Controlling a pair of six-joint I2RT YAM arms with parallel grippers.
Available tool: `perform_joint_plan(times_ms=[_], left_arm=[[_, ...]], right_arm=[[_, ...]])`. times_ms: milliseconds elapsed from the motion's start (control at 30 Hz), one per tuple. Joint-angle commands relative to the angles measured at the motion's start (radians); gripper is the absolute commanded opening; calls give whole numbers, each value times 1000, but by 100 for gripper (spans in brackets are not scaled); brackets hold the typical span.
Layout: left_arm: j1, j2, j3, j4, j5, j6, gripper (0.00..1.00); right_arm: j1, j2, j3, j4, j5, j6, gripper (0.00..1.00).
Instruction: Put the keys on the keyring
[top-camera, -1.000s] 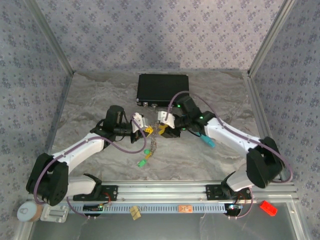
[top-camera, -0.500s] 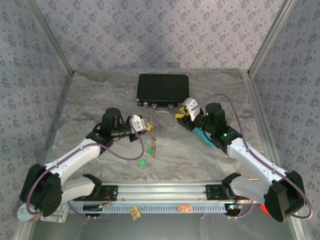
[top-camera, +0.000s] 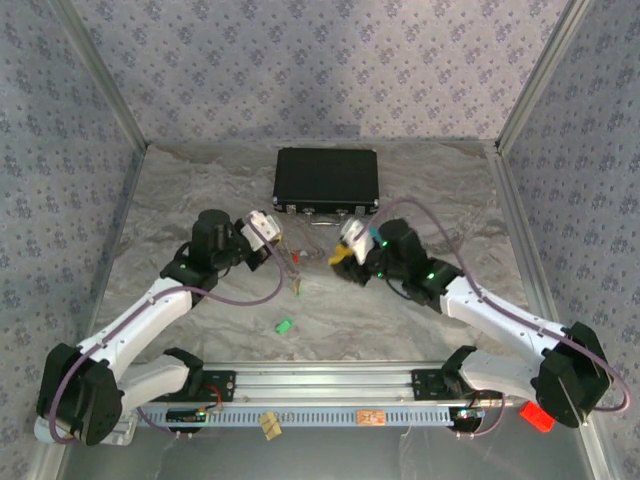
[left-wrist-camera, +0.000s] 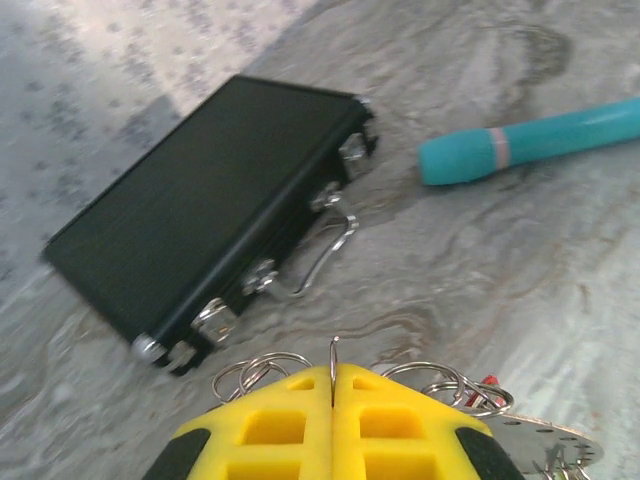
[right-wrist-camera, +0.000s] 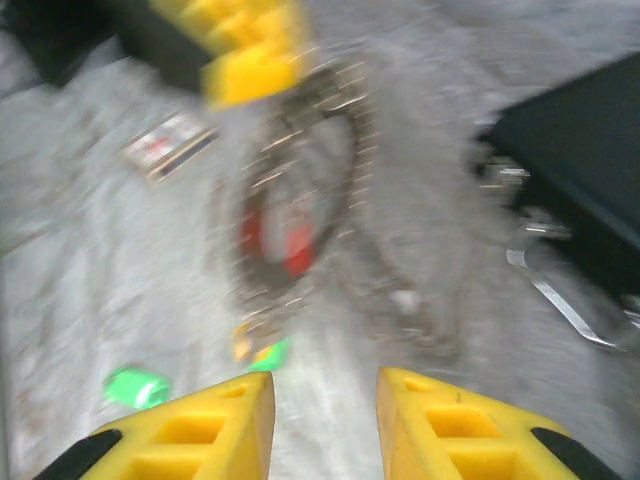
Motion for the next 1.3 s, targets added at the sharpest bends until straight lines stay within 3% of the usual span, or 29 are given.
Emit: perform_joint_plan(times_ms=[0,133,233,400,600,700,900,1267], left_arm=[[33,-52,28,-20,-63,-90,0],[63,-66,10,-29,-94,-124,0],[71,-64,16,-46,-140,-144,0],[73,-69,13,-48,-141,-205,0],[73,-80,-4,-26,-175,-270,0],[73,-78,-3,-28,-195,-284,0],[73,-102,-4,-35,-224,-296,0],[71,-144,-24,-23,-249,-296,0]], right_arm=[[116,36,2,-64,63,-200,36],[238,144,9,-28,95,-335,39],[286,264,69,-7,112,-302,38],[337,361,116,63,202,151,34],[366,442,220,-161,269,790,35],[403,480,231,-168,299,973,35],[440,563,261,-120,310,1106,39],[432,691,355,-163,222,1115,36]])
